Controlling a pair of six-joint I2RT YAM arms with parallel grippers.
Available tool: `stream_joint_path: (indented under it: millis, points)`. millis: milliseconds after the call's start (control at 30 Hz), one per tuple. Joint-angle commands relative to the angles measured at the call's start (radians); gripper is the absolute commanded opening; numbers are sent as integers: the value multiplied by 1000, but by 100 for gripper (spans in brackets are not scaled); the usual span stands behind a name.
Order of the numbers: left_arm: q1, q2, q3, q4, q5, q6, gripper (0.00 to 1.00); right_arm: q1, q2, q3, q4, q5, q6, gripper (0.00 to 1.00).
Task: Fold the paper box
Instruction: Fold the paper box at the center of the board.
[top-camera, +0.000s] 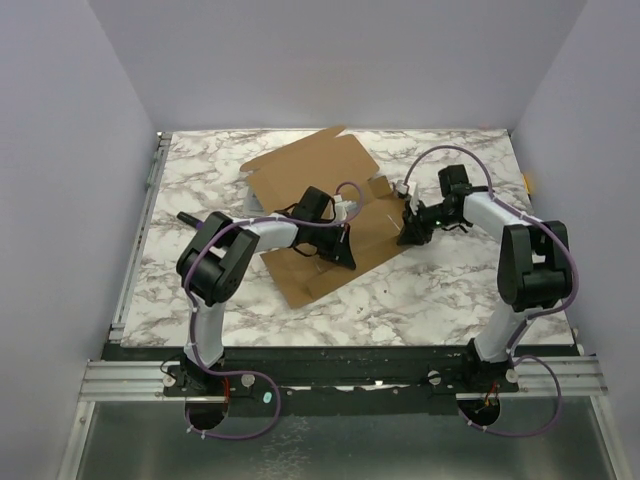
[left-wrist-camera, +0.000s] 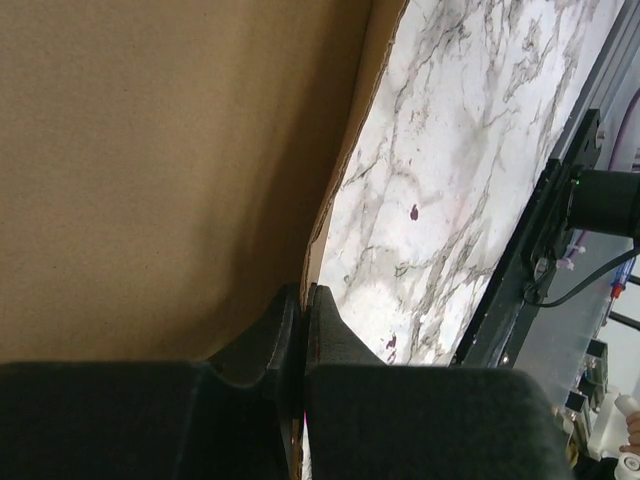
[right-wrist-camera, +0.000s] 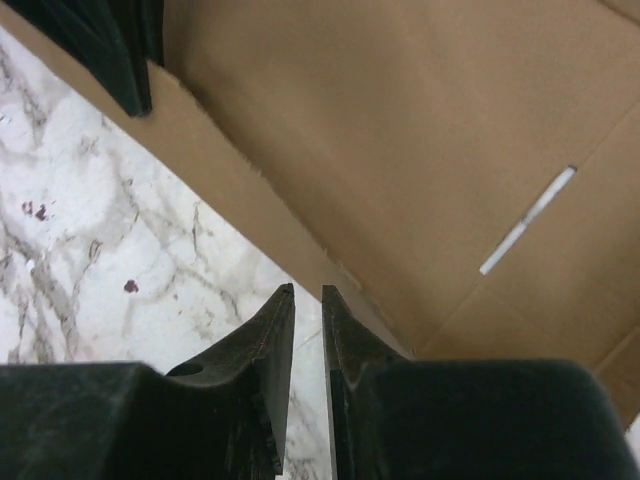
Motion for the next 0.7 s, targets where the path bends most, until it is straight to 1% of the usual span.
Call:
stream_joint_path:
  millis: [0,100,300,367,500,533,600,667]
  points:
    - [12,62,21,-96,-174,23,0,39,42,24,136,102,129,21]
    - [12,70,70,-138,-189,42,0,43,86,40,152,161,157,21]
    - [11,68,144,-216,-244,83,6,51,152,53,154,229,188,20]
    - [12,74,165,-235,-252,94,6,51,157,69,123,203,175,20]
    - [12,91,194,-280,-276,123,2,49,79,91,56,29,107,22]
    - [12,97,200,-290,-281,130,2,49,56,97,49,2,98,24]
    - [12,101,208,-301,-286,138,2,48,30,114,61,-4,116,26]
    - [12,104,218,-309,-288,143,2,48,44,140,68,28,134,27]
